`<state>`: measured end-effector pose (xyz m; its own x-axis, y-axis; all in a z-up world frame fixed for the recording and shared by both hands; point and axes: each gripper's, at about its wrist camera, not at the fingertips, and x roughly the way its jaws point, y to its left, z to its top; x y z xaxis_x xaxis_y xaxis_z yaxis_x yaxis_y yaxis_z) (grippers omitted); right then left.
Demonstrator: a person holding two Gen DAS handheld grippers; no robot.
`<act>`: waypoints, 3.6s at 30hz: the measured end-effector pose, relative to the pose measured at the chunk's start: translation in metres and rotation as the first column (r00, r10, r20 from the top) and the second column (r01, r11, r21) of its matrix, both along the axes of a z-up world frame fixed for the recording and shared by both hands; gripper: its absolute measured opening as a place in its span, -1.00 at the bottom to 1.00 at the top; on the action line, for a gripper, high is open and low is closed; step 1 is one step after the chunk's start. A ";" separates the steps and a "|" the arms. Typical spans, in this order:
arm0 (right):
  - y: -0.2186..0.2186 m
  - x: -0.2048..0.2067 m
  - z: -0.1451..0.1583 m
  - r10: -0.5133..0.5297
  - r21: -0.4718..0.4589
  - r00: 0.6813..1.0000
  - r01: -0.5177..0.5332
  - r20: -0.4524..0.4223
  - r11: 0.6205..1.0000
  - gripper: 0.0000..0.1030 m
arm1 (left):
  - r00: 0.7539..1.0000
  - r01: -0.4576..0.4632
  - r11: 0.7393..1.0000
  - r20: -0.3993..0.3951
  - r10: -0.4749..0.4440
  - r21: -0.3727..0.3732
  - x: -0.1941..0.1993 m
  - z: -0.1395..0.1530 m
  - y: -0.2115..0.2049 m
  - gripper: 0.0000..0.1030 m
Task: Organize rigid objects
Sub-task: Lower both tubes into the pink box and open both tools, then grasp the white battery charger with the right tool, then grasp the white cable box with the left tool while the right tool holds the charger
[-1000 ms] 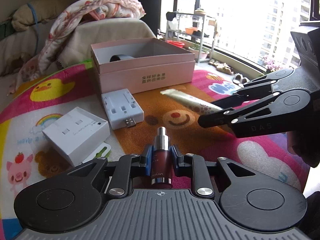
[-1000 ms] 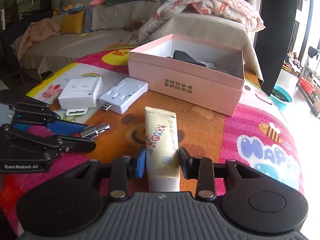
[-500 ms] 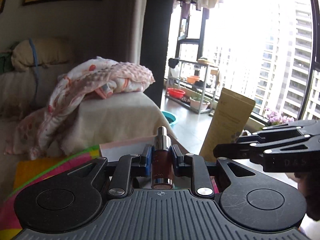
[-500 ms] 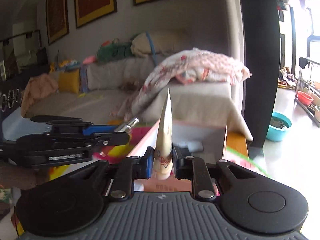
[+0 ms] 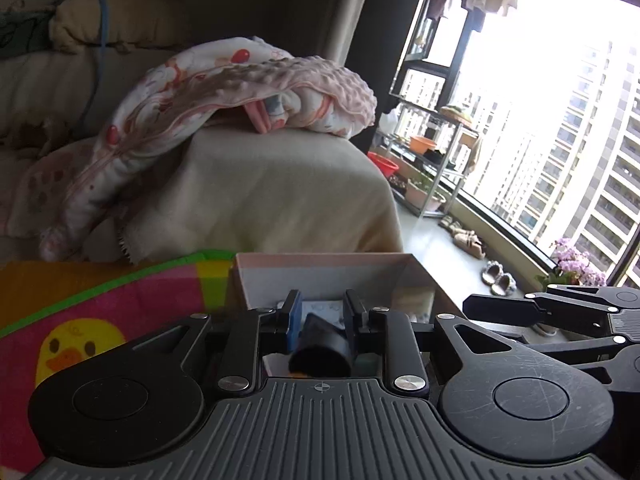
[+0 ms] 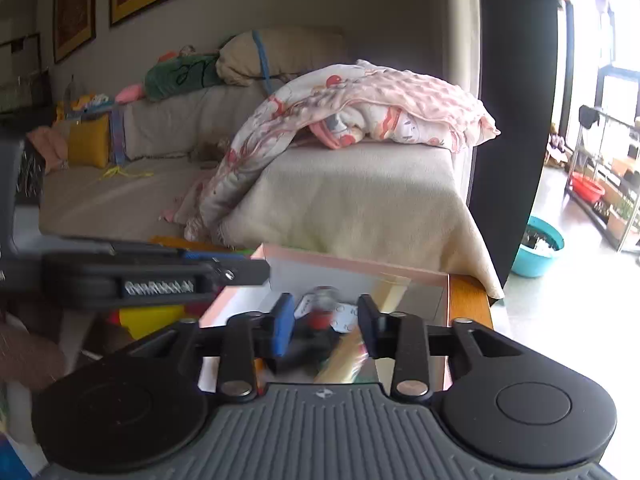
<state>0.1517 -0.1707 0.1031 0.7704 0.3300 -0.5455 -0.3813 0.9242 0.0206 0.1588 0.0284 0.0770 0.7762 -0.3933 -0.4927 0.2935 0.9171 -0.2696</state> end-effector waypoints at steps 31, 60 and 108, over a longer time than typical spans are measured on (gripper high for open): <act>0.054 -0.102 -0.075 0.163 0.035 0.977 -0.159 -0.138 0.987 0.28 | 0.964 -0.221 0.975 -0.159 0.215 -0.018 -0.200 -0.049 0.094 -0.52; -0.044 -0.164 -0.093 0.022 0.001 0.993 -0.022 -0.115 1.000 0.25 | 0.994 -0.031 0.967 -0.090 0.056 0.254 -0.160 -0.044 0.001 -0.45; -0.038 -0.167 -0.093 0.037 -0.011 0.993 -0.038 -0.114 0.999 0.42 | 0.973 0.124 0.989 -0.184 -0.138 -0.082 -0.113 -0.053 0.040 0.64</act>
